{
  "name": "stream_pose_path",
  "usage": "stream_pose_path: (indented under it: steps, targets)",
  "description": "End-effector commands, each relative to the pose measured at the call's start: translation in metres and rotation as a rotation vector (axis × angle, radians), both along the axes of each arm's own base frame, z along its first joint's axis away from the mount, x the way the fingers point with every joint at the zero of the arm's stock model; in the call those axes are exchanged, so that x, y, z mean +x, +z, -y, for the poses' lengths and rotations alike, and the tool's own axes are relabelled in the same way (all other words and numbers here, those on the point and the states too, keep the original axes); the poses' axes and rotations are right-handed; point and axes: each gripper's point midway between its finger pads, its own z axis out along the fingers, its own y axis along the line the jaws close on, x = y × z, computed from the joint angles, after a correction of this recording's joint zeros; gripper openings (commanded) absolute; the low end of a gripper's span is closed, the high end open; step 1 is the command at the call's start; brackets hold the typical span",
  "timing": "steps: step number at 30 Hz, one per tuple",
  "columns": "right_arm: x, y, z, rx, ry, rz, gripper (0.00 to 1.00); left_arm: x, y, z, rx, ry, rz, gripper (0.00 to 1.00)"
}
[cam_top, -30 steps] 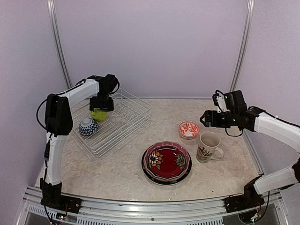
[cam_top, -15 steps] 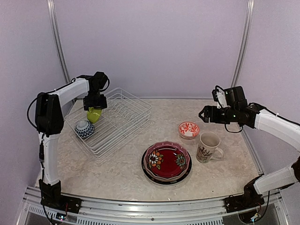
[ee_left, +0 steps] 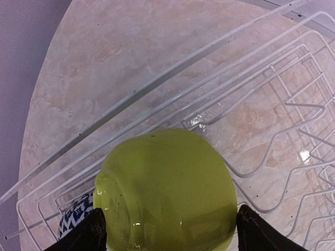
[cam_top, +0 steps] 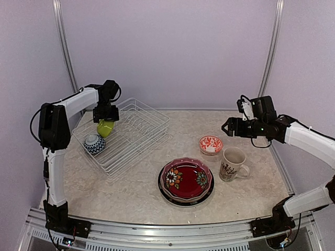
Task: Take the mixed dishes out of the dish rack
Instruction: Adjust the bowl on the dish rack.
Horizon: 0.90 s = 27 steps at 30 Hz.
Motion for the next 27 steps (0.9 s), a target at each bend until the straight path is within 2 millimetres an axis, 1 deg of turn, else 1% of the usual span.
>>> stream_pose_path:
  steps: [1,4,5,10,11,12,14,23,27]
  targets:
    - [0.0,0.011,-0.007,0.032,0.018,0.025,0.83,-0.018,-0.006,-0.031,0.131,0.029,-0.071,0.76]
    - [0.0,0.009,-0.007,0.032,0.018,0.021,0.83,-0.024,-0.003,-0.039,0.15,0.044,-0.073,0.75]
    - [0.0,0.01,-0.007,0.034,0.018,0.024,0.83,-0.027,-0.004,-0.04,0.147,0.047,-0.079,0.75]
    - [-0.001,0.011,-0.006,0.035,0.017,0.032,0.83,-0.038,0.004,-0.046,0.113,0.065,-0.07,0.76]
    - [-0.002,0.011,-0.006,0.036,0.018,0.034,0.83,-0.039,0.01,-0.045,0.1,0.063,-0.05,0.76]
    - [-0.002,0.011,-0.006,0.036,0.018,0.033,0.83,-0.04,0.011,-0.046,0.091,0.063,-0.04,0.76]
    - [-0.003,0.01,-0.006,0.037,0.016,0.032,0.83,-0.042,0.02,-0.051,0.067,0.084,-0.017,0.75]
    - [-0.006,0.013,-0.004,0.041,0.013,0.04,0.83,-0.055,0.029,-0.072,0.026,0.145,0.01,0.75]
    - [-0.005,0.011,-0.005,0.044,0.013,0.038,0.83,-0.057,0.024,-0.074,-0.041,0.141,-0.001,0.76]
